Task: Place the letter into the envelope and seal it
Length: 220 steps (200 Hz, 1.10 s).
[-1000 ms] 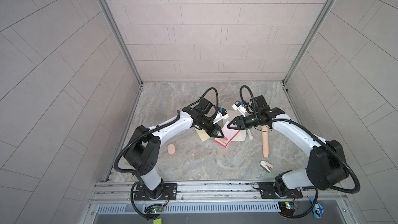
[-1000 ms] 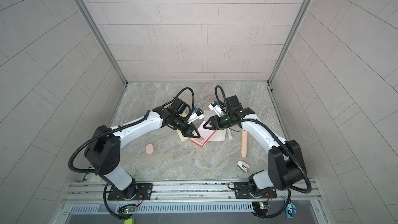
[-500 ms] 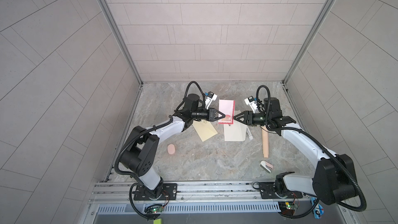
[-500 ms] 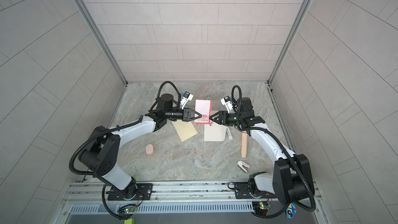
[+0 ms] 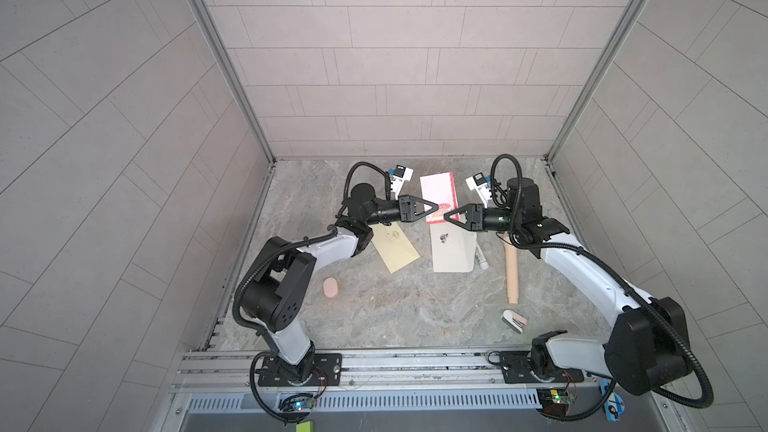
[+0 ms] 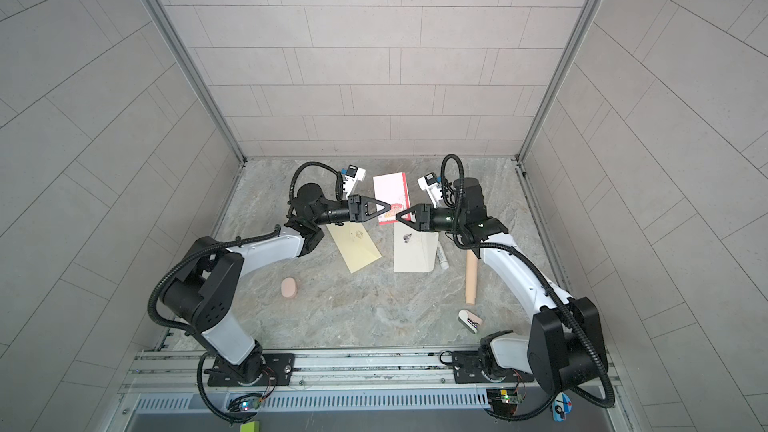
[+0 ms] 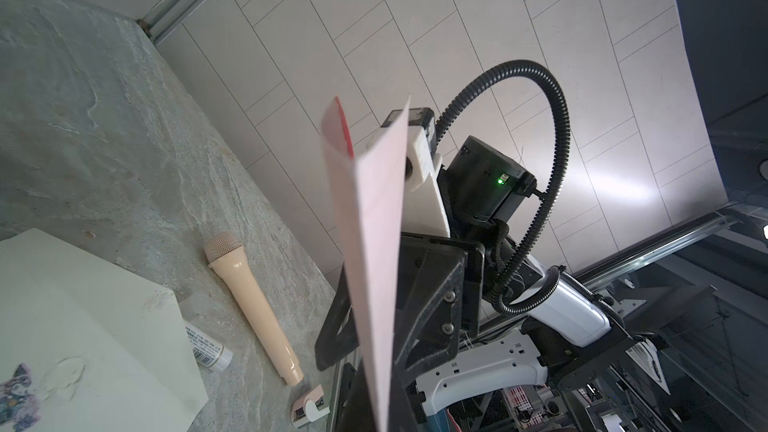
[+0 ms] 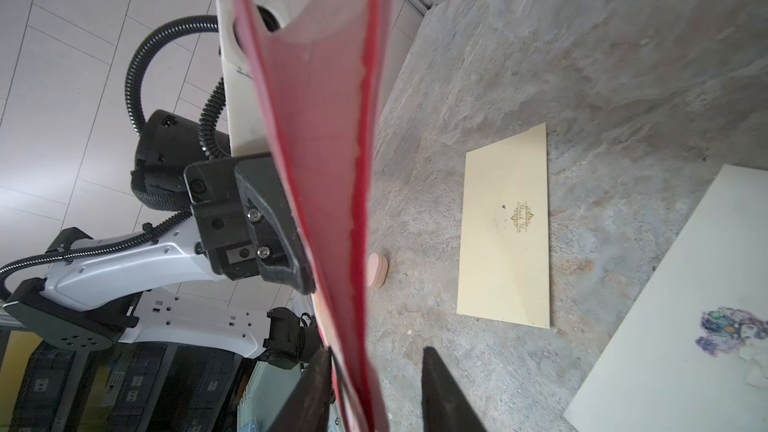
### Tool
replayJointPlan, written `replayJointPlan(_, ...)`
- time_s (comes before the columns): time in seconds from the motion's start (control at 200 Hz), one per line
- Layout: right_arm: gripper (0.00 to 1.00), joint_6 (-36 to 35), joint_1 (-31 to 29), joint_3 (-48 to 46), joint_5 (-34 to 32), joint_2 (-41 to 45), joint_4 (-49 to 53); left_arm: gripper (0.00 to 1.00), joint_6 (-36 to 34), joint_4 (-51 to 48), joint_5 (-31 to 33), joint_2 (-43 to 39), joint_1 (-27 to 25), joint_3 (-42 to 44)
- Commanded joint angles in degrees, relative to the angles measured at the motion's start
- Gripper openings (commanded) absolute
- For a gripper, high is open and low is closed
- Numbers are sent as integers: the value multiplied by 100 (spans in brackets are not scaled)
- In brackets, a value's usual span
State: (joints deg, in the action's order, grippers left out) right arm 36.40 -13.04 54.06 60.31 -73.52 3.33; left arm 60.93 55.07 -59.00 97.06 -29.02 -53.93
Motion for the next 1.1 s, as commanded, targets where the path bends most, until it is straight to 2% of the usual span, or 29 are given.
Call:
replayJointPlan(0.0,19,45,-47,213,23,-65,-209,0,-139,-74,-151,-124,10,58)
replayJointPlan(0.08,3,1,-111,288,-172,-107,-116,0,-530,-612,-102,-210,8,58)
replayJointPlan(0.13,0,-83,-150,324,-401,-106,43,0,-1006,-1251,116,-324,10,41)
replayJointPlan(0.18,0,-367,-205,411,-762,-100,482,0,-1984,-2451,611,-565,3,-32)
replayJointPlan(0.26,0,-673,-243,493,-1590,-95,1170,33,-3620,-4467,2246,-977,-150,-301)
replayJointPlan(0.3,0,-759,-245,514,-2084,-100,1504,50,-4120,-5087,2853,-1068,-268,-441)
replayJointPlan(0.325,0,-794,-245,493,-2420,-101,1684,55,-4278,-5303,3038,-1049,-314,-514)
replayJointPlan(0.37,0,-880,-243,452,-2905,-122,1969,60,-4245,-5553,3272,-926,-350,-639)
replayJointPlan(0.44,0,-868,-212,347,-3726,-215,2328,61,-4002,-5691,3311,-600,-382,-773)
replayJointPlan(0.62,0,-959,-182,177,-4614,-776,2786,62,-3999,-6071,4116,225,-932,-1306)
replayJointPlan(0.786,0,-1108,-107,227,-4694,-1376,2878,61,-3835,-6470,4629,961,-1253,-1895)
replayJointPlan(0.961,0,-1310,-85,444,-4824,-1778,3247,61,-3954,-7202,4650,1563,-1269,-2491)
replayJointPlan(1.096,0,-1337,-85,587,-4733,-2047,3504,60,-3890,-7238,4650,1825,-1271,-2592)
